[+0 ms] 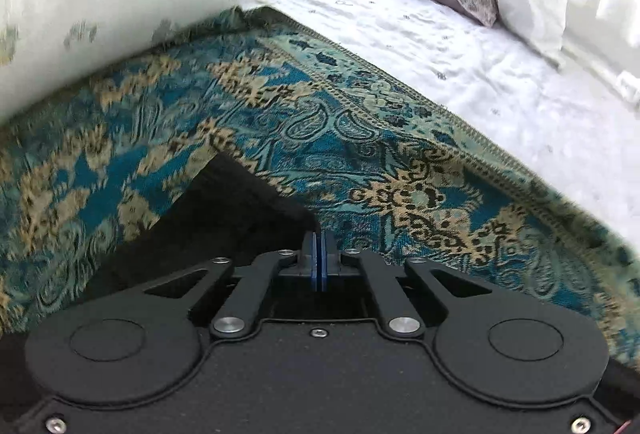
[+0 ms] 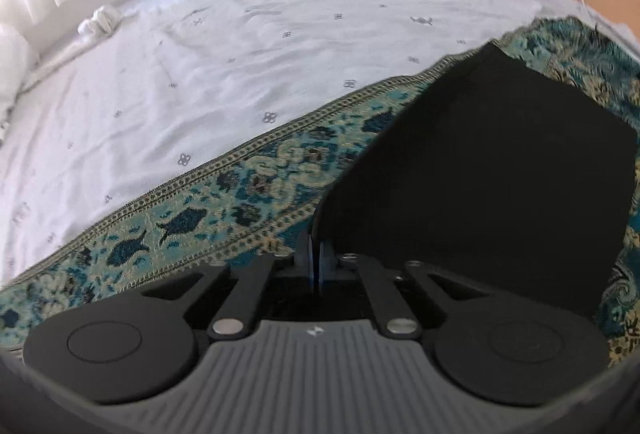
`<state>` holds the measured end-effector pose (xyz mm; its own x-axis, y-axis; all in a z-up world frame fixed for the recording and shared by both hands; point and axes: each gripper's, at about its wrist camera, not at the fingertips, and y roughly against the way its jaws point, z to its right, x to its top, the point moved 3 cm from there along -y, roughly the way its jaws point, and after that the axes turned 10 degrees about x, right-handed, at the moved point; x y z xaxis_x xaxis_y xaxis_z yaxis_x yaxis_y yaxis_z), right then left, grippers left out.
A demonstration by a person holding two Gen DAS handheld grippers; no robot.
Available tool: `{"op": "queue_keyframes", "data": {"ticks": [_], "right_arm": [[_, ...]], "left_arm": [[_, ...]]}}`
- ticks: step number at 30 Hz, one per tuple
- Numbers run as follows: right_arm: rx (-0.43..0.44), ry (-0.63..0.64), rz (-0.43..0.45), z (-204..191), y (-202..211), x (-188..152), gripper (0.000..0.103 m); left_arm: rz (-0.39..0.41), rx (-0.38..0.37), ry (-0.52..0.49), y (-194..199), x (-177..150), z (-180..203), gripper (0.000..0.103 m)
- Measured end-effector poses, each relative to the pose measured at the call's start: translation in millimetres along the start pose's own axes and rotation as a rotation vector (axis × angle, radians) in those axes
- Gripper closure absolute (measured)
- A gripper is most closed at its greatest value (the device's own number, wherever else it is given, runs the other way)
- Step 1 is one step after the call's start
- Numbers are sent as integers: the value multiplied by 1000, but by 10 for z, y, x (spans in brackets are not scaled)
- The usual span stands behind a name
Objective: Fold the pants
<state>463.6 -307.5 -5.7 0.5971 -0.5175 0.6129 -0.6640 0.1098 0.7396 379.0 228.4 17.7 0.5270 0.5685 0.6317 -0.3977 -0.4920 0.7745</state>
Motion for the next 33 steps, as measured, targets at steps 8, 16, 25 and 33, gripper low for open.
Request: {"op": "queue_keyframes", "data": {"ticks": [8, 16, 25, 33], "right_arm": [[137, -16, 34, 452, 735, -150, 99], [267, -32, 49, 1282, 1683, -667, 99], [263, -29, -19, 2072, 2435, -1664, 99], [209, 127, -104, 2200, 2755, -2252, 91]], "left_arm": [[45, -92, -10, 490, -83, -448, 100], [152, -197, -72, 1198, -486, -1251, 100], [193, -202, -97, 1628, -1206, -2077, 100], [165, -114, -117, 1542, -1590, -2531, 100]]}}
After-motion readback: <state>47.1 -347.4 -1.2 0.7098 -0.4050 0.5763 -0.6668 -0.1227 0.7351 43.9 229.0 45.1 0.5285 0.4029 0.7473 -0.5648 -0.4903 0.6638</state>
